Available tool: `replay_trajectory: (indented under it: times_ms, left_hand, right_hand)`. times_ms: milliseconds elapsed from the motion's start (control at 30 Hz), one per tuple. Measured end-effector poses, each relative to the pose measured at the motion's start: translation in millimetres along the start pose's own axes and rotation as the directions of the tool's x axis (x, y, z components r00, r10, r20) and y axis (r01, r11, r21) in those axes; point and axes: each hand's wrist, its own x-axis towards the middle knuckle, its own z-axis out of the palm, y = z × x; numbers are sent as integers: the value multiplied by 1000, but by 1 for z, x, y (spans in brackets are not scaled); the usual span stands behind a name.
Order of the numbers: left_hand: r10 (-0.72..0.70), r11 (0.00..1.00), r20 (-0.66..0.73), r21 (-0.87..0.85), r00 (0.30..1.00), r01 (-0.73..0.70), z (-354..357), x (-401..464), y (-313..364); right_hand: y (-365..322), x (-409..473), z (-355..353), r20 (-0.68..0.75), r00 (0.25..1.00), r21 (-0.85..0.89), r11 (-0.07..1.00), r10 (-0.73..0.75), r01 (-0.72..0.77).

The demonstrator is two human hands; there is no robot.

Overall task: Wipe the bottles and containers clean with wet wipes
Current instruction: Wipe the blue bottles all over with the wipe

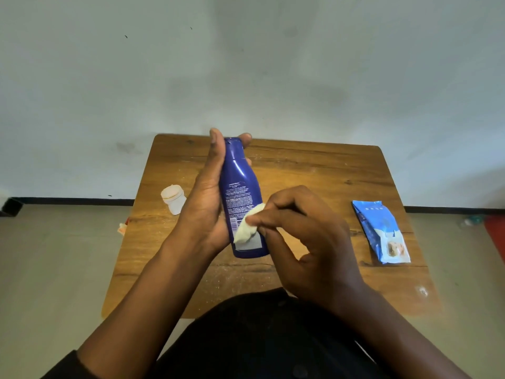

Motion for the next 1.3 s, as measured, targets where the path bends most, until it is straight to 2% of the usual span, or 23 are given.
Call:
replay_trajectory:
  times_ms: [167, 267, 400, 500, 567, 667, 767, 867, 967, 1067, 1200, 1300]
  left_hand:
    - [-84, 996, 81, 17, 993, 83, 12, -3, -9]
    - [-124, 989, 52, -70, 991, 128, 15, -4, -13]
    - [-118, 956, 93, -257, 989, 138, 8, -2, -8]
    - [-83, 922, 58, -374, 995, 99, 0, 6, -2]
    - [-76, 910, 30, -407, 997, 81, -3, 9, 1]
    - [-91, 920, 24, -381, 996, 93, -5, 12, -1]
    - [-128, 952, 27, -277, 991, 131, 1, 9, -7]
    - [-170, 974, 14, -151, 985, 170, 14, 1, -10]
    - [-169, 976, -15, -140, 985, 166, 19, -1, -9]
    - [-131, 980, -33, -155, 991, 125, 15, 1, -7]
    - [-59, 970, -48, -238, 997, 46, 4, 11, -2]
    - [-30, 974, -41, -226, 999, 20, 1, 13, -3]
  right_hand:
    - [4, 28, 0, -158, 987, -65, 996, 44, -55]
    - [2, 40, 3, -194, 979, -91, 993, 56, -75]
    - [-1, 34, 7, -90, 996, -142, 990, 5, -18]
    - [2, 17, 7, 47, 999, -98, 995, 1, 4]
    - [6, 6, 4, 71, 997, -61, 998, -6, 11]
    - [12, -3, 2, 69, 997, -41, 999, -28, 31]
    - [15, 4, 3, 54, 999, -60, 998, -7, 10]
    - [16, 22, 7, -73, 996, -51, 998, 44, -48]
    - [14, 34, 14, -157, 982, -53, 992, 102, -111]
    - [11, 31, 17, -124, 989, -56, 994, 82, -89]
    - [9, 9, 15, 39, 999, -10, 1000, 2, -2]
    - [13, -6, 12, 44, 999, 42, 999, -11, 9]
